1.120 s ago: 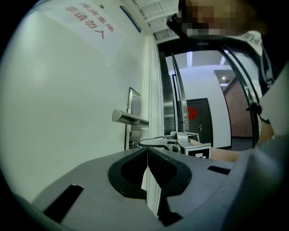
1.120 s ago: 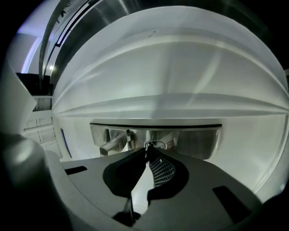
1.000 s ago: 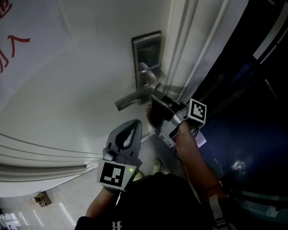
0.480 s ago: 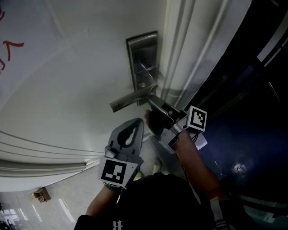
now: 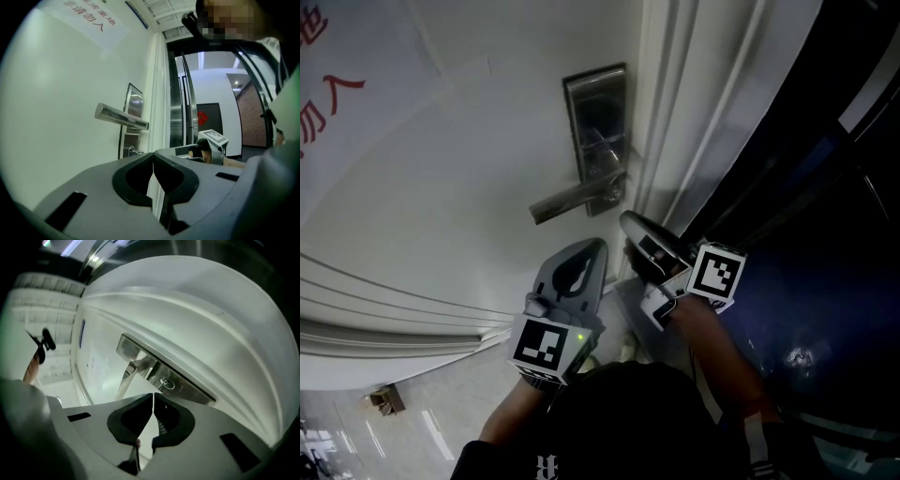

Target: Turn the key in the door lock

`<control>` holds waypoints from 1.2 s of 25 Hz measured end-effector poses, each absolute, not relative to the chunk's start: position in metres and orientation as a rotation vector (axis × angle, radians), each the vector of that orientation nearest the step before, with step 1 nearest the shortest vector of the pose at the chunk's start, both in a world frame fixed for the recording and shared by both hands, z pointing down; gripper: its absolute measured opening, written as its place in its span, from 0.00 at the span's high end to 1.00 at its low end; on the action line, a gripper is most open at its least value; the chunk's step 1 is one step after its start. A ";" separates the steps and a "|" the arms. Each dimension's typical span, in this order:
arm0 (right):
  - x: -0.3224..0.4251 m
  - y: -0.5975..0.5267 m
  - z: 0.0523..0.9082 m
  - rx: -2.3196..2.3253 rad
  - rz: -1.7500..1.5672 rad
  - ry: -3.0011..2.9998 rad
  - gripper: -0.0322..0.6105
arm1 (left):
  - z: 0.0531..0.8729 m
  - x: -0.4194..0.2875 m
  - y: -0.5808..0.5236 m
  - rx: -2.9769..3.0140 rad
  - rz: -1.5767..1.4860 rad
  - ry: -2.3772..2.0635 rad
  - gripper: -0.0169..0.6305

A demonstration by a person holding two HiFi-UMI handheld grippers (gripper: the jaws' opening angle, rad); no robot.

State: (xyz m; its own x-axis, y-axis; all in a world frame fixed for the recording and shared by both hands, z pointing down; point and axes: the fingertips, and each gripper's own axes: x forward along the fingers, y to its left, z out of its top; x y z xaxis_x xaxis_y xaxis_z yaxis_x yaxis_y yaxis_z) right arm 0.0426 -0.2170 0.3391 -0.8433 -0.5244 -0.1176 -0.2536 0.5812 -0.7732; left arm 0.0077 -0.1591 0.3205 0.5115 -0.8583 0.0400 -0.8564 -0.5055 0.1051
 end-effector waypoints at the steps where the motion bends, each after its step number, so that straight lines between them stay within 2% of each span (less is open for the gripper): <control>1: 0.045 -0.215 0.338 -0.704 -1.035 2.559 0.92 | 0.319 0.008 -0.159 2.637 -0.028 -1.505 0.96; 5: 0.051 -0.203 0.325 -0.876 -0.569 2.805 0.92 | 0.315 0.012 -0.159 2.648 -0.035 -1.534 0.96; 9: 0.053 -0.198 0.324 -0.970 -0.329 2.923 0.92 | 0.313 0.014 -0.158 2.639 -0.047 -1.561 0.96; 17: 0.055 -0.201 0.323 -1.043 -0.146 2.977 0.93 | 0.315 0.020 -0.162 2.634 -0.033 -1.602 0.96; 30: 0.053 -0.206 0.323 -0.961 -0.148 3.005 0.93 | 0.315 0.025 -0.166 2.605 -0.021 -1.663 0.96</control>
State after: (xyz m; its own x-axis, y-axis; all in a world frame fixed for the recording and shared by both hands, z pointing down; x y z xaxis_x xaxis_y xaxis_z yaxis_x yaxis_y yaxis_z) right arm 0.0529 -0.2056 0.3234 -0.8148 -0.5781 0.0447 -0.5797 0.8105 -0.0840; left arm 0.0249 -0.1657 0.3147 0.4214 -0.9067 0.0162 -0.9060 -0.4201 0.0507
